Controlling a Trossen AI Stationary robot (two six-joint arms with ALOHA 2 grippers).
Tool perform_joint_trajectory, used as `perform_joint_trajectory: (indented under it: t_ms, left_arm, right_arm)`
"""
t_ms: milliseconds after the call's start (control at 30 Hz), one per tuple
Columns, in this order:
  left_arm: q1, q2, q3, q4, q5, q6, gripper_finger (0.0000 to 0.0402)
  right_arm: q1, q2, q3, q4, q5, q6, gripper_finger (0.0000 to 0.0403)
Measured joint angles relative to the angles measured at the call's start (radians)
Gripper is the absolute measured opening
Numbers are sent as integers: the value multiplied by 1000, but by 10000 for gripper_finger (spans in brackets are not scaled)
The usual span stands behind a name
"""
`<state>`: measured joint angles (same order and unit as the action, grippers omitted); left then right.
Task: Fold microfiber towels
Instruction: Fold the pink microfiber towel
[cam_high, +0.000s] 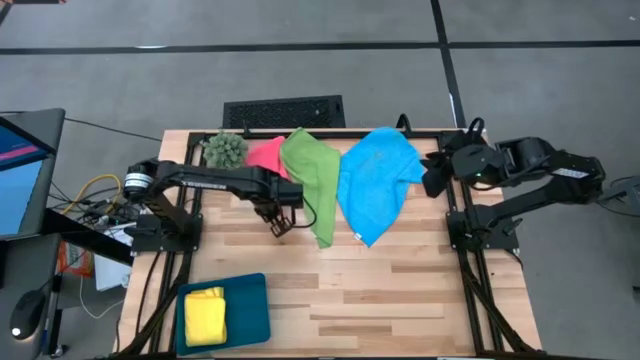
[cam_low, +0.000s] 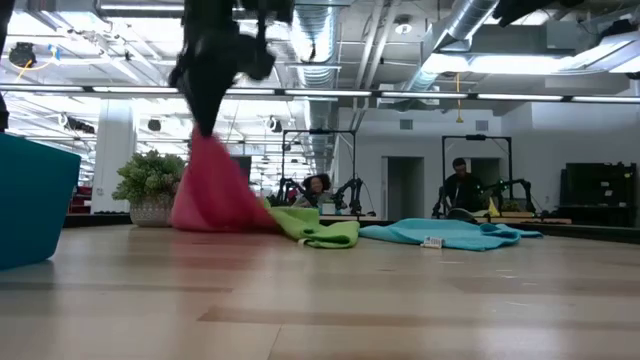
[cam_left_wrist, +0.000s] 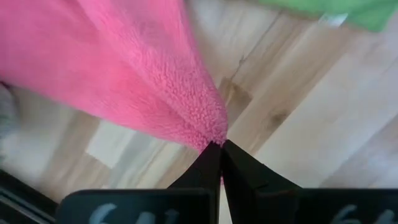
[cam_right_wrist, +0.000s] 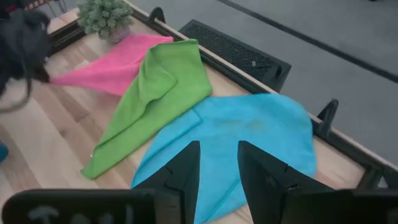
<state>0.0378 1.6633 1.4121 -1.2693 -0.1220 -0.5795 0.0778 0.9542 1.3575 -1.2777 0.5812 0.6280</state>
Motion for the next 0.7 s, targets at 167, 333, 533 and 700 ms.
perform_joint_trajectory:
  t_ms: [167,333,533,700]
  left_arm:
    - [-2,-1,174,-143,-45,14,0]
    - [-2,-2,299,-230,-92,34,0]
    - [-3,-2,379,-305,-97,10,0]
    - [-3,-3,399,-302,-104,11,0]
  right_arm:
    - [18,63,0,35,-6,-54,133]
    - [40,146,0,82,-7,-111,132]
    - [48,246,0,233,-21,-228,132]
    - [30,335,0,470,-92,-409,132]
